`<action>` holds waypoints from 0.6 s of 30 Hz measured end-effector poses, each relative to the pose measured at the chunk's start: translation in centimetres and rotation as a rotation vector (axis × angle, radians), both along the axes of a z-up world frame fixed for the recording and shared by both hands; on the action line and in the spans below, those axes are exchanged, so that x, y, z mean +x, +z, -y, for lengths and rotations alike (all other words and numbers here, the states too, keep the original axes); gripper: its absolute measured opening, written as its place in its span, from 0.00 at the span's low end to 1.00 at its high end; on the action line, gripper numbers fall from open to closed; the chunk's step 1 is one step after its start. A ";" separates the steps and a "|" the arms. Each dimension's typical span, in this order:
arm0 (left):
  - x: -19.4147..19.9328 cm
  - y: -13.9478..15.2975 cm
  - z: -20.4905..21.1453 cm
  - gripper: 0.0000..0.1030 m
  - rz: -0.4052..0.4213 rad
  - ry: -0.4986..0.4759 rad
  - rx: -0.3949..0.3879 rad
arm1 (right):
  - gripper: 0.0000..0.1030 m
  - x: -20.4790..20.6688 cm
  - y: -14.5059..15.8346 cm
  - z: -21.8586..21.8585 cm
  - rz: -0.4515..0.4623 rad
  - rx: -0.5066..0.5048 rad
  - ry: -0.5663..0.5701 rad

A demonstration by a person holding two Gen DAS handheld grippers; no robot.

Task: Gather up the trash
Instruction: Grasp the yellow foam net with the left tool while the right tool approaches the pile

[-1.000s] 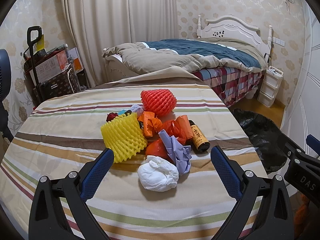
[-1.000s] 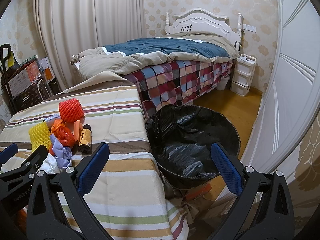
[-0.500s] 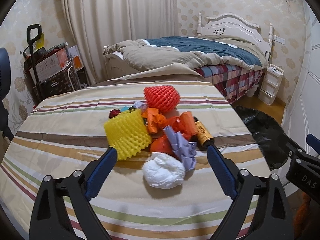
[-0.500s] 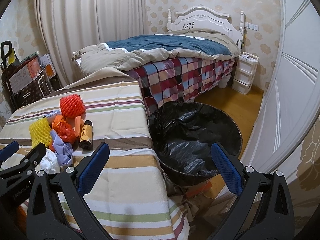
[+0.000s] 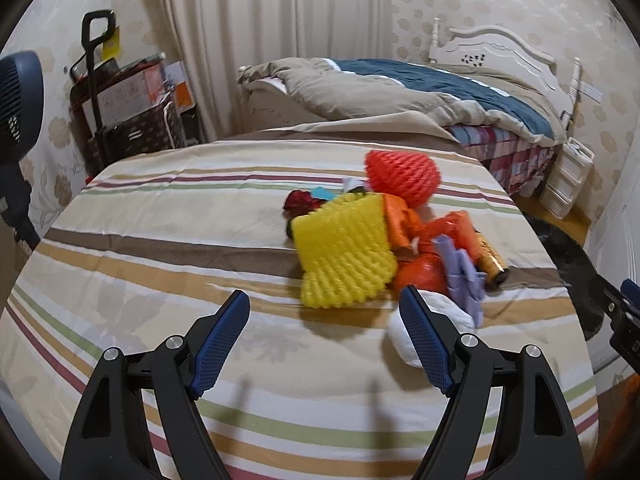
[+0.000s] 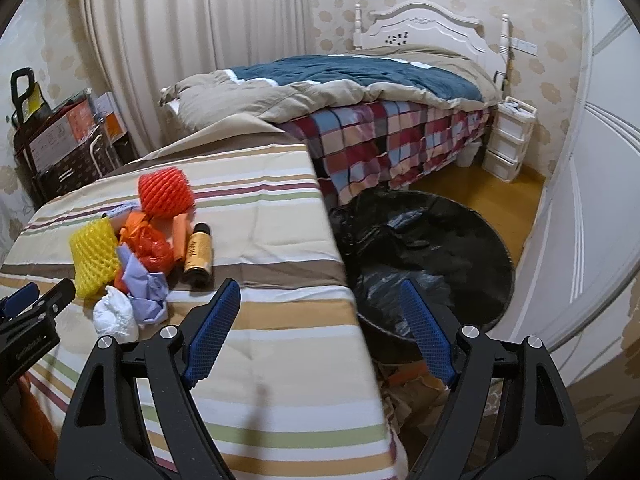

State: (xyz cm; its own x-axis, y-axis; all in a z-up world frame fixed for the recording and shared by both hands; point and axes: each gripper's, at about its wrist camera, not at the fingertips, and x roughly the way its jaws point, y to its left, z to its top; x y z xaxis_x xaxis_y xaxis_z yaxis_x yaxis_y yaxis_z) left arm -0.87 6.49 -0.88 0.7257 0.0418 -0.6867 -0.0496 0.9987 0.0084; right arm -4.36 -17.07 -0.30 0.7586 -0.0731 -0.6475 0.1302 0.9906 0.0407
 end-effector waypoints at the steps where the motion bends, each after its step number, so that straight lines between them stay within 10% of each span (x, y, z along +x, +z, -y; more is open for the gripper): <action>1: 0.2 0.0 -0.2 0.75 -0.003 0.001 -0.004 | 0.78 0.2 0.1 -0.2 -0.001 -0.001 0.004; 15: 4.7 -1.7 -0.8 0.82 -0.077 -0.023 -0.028 | 0.78 3.3 0.1 -3.2 -0.041 -0.010 0.066; 18: 4.8 -2.1 -1.3 0.65 -0.088 -0.044 -0.068 | 0.78 3.6 -0.1 -3.5 -0.049 -0.010 0.074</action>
State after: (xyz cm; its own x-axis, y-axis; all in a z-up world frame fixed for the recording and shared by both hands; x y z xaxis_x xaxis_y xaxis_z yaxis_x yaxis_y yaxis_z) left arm 3.95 7.80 -2.95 0.6629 -0.0374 -0.7477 -0.0076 0.9984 -0.0566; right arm -0.72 -13.58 -0.36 0.7296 -0.0243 -0.6834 0.0579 0.9980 0.0263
